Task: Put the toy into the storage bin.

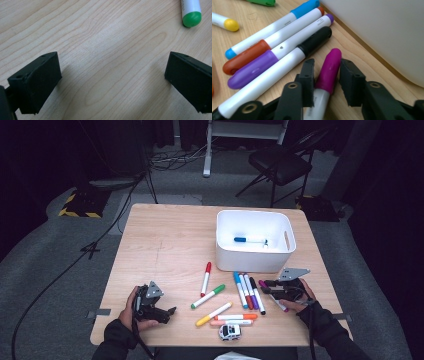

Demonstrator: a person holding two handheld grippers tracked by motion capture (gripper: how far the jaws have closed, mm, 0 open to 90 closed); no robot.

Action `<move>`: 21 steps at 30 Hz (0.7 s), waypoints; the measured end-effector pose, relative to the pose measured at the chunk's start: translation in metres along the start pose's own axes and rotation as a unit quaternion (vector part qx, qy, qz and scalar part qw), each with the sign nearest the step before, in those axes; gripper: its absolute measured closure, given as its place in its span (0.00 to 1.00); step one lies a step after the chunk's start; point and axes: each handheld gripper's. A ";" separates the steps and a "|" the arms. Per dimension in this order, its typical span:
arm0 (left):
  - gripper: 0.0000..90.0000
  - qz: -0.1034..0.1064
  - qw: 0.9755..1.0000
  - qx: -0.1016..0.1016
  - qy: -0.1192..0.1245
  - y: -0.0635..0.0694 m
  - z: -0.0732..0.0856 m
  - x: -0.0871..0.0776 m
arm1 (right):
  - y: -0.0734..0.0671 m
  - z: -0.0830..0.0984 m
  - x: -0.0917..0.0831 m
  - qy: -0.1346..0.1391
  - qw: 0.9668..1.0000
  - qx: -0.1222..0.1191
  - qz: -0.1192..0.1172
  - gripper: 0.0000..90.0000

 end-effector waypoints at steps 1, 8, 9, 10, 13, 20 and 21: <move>0.01 0.001 1.000 -0.001 0.000 0.000 0.000 0.000 | 0.000 0.000 -0.001 -0.002 1.000 0.002 -0.003 0.78; 0.01 0.001 1.000 -0.001 0.000 0.000 0.000 0.000 | 0.003 0.000 -0.004 -0.009 1.000 -0.014 -0.016 0.83; 0.01 0.001 1.000 -0.001 0.000 0.000 0.000 0.000 | 0.003 0.000 -0.004 -0.011 1.000 -0.015 -0.016 0.83; 0.01 0.001 1.000 -0.001 0.000 0.000 0.000 0.000 | 0.004 0.001 -0.004 -0.010 1.000 -0.014 -0.017 0.83; 0.01 0.001 1.000 -0.001 0.000 0.000 0.000 0.000 | 0.006 0.002 -0.006 -0.005 1.000 -0.003 -0.019 0.83; 0.01 0.002 1.000 -0.001 0.000 0.000 0.000 0.000 | 0.010 -0.001 -0.022 0.056 0.998 -0.002 -0.015 0.84; 0.01 0.002 1.000 -0.001 0.000 0.000 0.000 0.000 | 0.011 -0.002 -0.025 0.068 0.998 -0.001 -0.012 0.84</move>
Point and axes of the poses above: each handheld gripper's, and its own axes: x roughly forward along the jaws, z roughly out of its underside, y roughly to its right, and after that the axes turned 4 degrees about y, right-handed
